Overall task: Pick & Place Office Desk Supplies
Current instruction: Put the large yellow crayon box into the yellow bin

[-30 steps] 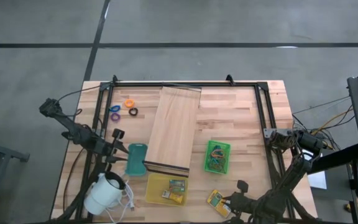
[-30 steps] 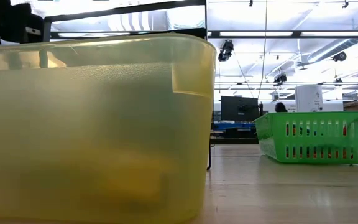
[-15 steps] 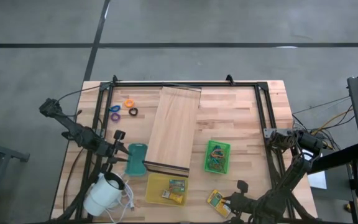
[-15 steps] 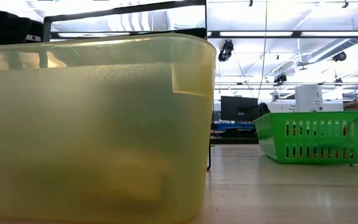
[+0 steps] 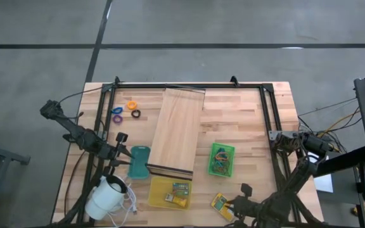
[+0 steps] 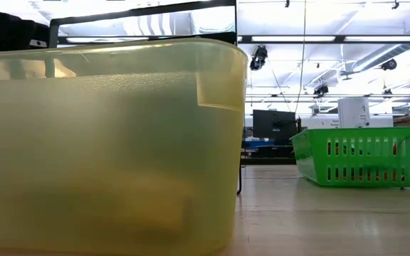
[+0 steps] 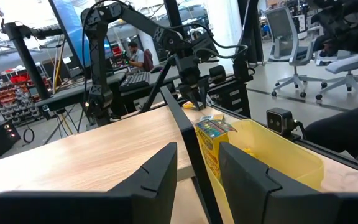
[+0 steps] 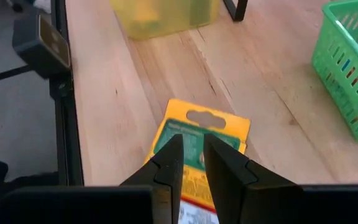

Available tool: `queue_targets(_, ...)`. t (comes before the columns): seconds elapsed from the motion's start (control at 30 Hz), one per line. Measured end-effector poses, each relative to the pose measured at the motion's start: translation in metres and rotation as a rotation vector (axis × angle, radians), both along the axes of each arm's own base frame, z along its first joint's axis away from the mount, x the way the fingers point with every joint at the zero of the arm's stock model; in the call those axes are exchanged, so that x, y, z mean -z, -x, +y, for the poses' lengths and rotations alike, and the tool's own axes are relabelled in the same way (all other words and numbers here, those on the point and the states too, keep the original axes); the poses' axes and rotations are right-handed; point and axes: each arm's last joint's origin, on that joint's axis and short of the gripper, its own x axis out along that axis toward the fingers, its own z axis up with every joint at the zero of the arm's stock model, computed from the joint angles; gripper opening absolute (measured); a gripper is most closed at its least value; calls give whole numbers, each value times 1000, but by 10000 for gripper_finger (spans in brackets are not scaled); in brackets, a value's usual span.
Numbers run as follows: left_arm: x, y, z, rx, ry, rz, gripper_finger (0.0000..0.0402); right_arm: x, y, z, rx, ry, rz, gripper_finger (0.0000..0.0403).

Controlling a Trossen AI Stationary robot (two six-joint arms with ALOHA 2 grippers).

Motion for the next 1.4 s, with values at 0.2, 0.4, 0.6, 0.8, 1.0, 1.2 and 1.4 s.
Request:
queue_targets(0.2, 0, 0, 0, 0, 0, 0, 120, -10, -11, 2, -136, 150, 17, 63)
queue_targets(0.4, 0, 0, 0, 0, 0, 0, 120, -31, -16, 12, -254, 212, 62, 63)
queue_targets(0.6, 0, 0, 0, 0, 0, 0, 120, -57, -23, 24, -289, 181, 17, 63)
queue_targets(0.8, 0, 0, 0, 0, 0, 0, 120, -84, -29, 34, -331, 166, -31, 63)
queue_targets(1.0, 0, 0, 0, 0, 0, 0, 120, -99, -30, 39, -375, 156, -22, 63)
queue_targets(1.2, 0, 0, 0, 0, 0, 0, 120, -98, -34, 21, -524, 259, 189, 63)
queue_targets(1.4, 0, 0, 0, 0, 0, 0, 120, -99, -54, -12, -480, 233, 359, 63)
